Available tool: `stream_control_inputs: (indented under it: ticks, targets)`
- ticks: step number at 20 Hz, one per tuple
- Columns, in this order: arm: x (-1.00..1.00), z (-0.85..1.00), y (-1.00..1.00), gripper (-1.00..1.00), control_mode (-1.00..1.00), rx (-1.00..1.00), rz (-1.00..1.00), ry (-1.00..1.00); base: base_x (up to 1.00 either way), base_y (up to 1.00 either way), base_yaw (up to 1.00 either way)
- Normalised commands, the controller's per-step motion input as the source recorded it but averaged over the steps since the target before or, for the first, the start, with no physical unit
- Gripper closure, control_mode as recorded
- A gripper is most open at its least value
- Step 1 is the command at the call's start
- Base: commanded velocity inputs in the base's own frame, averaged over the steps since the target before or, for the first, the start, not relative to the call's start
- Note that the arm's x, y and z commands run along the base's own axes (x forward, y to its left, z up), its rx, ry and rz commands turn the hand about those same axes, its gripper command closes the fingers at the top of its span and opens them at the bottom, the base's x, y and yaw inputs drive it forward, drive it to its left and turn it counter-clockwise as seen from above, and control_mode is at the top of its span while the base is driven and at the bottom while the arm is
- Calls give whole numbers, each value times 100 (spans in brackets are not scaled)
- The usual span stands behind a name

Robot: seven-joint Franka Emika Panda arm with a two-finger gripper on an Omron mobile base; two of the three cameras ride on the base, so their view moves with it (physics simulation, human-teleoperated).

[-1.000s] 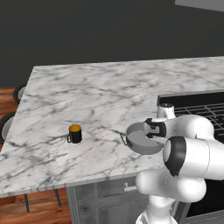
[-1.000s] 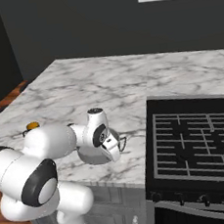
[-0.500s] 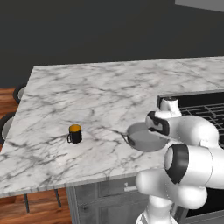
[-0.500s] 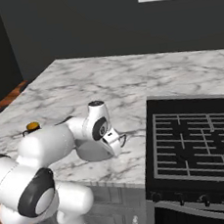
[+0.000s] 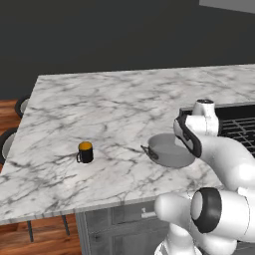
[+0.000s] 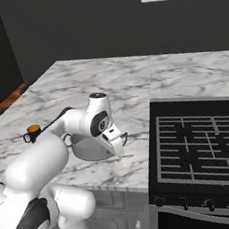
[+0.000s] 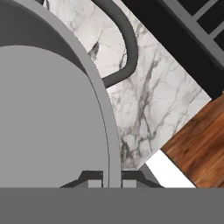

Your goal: Pick the pot and mug and place them in the sink. Then turn on the water.

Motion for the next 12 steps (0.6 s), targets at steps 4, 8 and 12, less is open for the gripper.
stream_control_inputs:
  ticks: [4, 8, 12]
  targets:
    - [-38, 33, 0, 100, -100, 3, 0, 3, 0, 0, 0]
    - [-36, 32, 0, 100, -100, 3, 1, 0, 0, 0, 0]
    - [-16, 13, 0, 100, -100, 2, 0, -1, 0, 0, 0]
